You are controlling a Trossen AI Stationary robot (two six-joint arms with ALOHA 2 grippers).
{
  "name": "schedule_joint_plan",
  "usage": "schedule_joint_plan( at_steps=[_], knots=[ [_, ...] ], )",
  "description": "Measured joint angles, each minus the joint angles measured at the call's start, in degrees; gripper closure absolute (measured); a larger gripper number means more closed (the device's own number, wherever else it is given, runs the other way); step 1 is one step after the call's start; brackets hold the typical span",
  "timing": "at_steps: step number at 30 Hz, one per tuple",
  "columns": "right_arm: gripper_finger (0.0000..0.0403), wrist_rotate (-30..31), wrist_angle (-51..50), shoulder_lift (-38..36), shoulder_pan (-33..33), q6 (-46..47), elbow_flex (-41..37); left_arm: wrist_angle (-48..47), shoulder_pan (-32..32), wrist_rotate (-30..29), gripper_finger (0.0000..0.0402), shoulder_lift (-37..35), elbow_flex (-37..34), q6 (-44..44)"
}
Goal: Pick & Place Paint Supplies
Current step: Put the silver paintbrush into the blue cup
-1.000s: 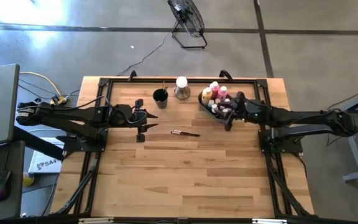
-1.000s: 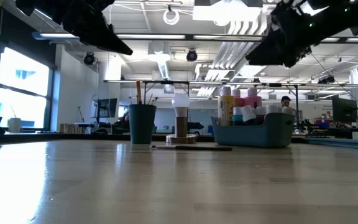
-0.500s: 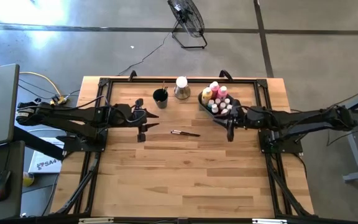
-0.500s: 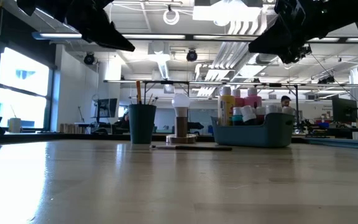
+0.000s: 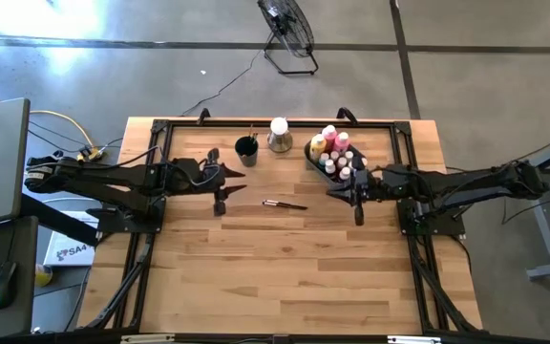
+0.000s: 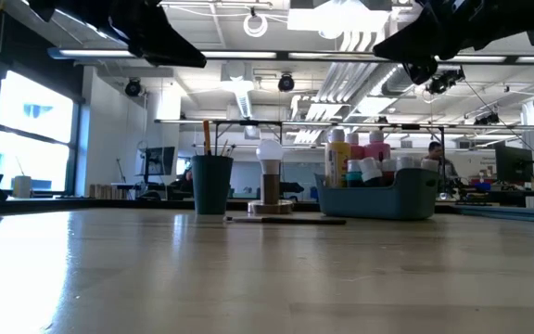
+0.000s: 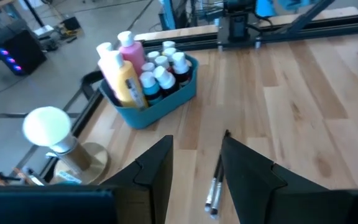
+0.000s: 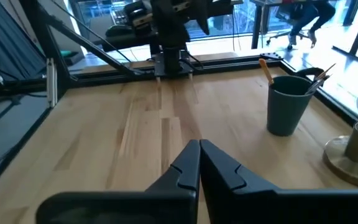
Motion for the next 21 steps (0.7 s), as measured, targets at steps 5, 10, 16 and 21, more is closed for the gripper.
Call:
schedule_joint_plan(
  at_steps=[5, 10, 16, 21],
  knots=[
    [0.0400, -0.04, -0.05, -0.72, 0.00, -3.58, 0.00, -0.34, 0.00, -0.79, 0.0287, -1.15, 0.00, 2.42],
    [0.0400, -0.05, -0.92, -3.88, 0.00, -5.45, 0.00, -3.06, 0.00, 0.42, 0.0345, -5.08, 0.04, 4.23],
    [0.0400, -0.04, -6.28, -8.95, 0.00, -5.61, 0.00, -7.49, -0.04, 5.16, 0.0395, -9.37, 0.04, 7.98],
    [0.0400, -0.29, -10.34, -13.23, 0.00, -5.26, 0.02, -8.17, 0.00, 5.52, 0.0398, -12.63, 0.04, 10.34]
  ],
)
